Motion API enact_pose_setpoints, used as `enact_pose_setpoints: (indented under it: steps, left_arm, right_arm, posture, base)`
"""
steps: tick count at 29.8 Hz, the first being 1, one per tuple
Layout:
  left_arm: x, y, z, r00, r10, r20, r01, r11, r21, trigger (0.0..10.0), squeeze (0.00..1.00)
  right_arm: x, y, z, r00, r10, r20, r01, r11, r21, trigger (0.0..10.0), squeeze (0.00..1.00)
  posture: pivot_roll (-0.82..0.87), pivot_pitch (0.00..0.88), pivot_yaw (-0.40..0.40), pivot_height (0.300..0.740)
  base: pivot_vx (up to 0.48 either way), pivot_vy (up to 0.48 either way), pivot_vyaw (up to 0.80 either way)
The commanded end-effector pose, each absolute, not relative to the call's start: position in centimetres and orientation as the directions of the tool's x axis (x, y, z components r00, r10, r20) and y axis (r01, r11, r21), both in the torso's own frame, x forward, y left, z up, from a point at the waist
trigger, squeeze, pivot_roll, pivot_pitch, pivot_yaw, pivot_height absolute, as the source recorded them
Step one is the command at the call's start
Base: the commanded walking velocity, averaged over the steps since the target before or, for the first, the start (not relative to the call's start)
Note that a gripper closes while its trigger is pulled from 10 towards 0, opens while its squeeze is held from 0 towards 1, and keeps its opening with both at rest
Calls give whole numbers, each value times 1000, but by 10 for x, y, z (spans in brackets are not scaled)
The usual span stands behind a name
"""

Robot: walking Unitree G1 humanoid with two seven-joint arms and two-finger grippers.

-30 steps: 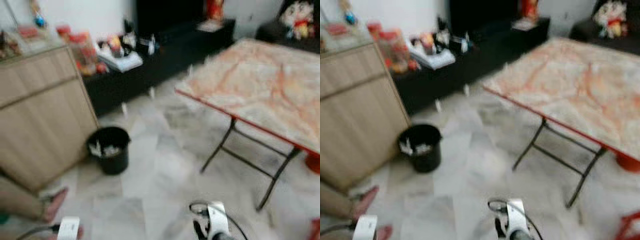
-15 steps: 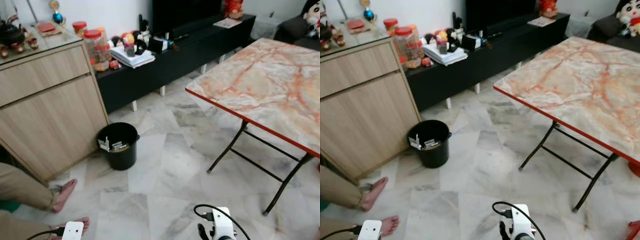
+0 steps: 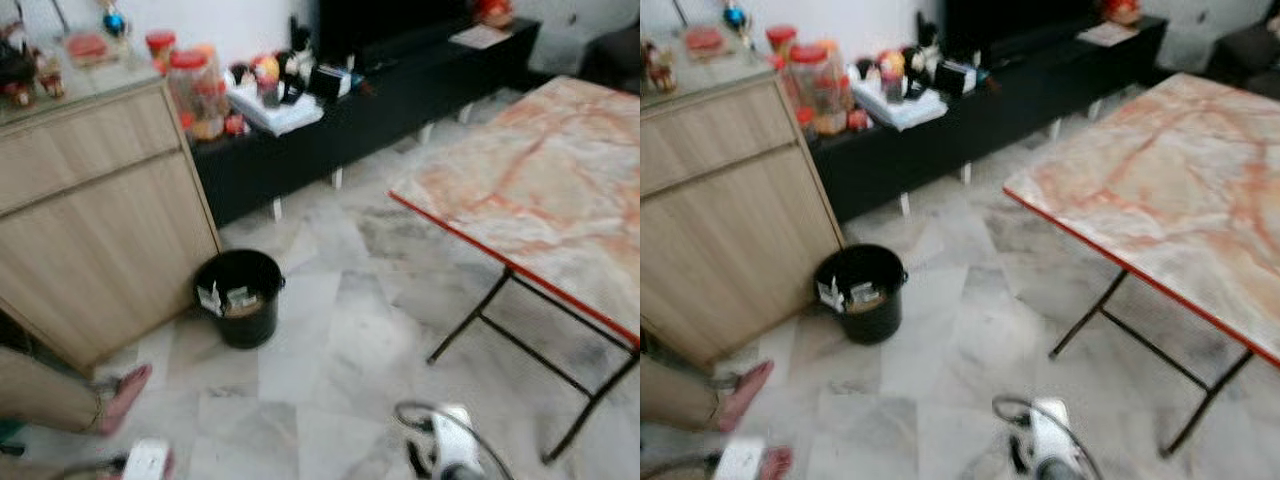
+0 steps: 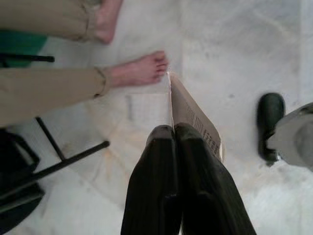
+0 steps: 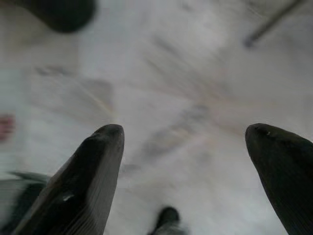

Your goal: Picking trash to rubbish bin

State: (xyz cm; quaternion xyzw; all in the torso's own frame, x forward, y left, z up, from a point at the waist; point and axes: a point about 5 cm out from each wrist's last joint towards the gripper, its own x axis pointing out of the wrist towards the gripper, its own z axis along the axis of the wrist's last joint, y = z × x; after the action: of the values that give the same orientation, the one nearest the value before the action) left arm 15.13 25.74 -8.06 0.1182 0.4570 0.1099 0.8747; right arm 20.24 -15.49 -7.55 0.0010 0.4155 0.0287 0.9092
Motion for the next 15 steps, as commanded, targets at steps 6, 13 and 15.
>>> enact_pose_setpoints:
  steps: [6,13,15]
  left_arm:
    - [156,252,-80,569,294,-768,-80,949,303,10000,0]
    - [156,253,-80,568,297,-767,-80,948,308,10000,0]
    - [156,253,-80,569,298,-767,-79,948,309,10000,0]
  right_arm:
    - [189,-167,-82,607,26,-794,-61,998,-14,10000,0]
    - [188,-164,-83,609,23,-793,-43,999,-4,10000,0]
    - [188,-164,-83,609,20,-793,-39,999,-4,10000,0]
  posture:
    - [109,130,3,740]
    - [110,133,5,740]
    - [112,135,7,740]
  base:
    - [480,0,321]
    - [461,0,432]
    - [345,0,0]
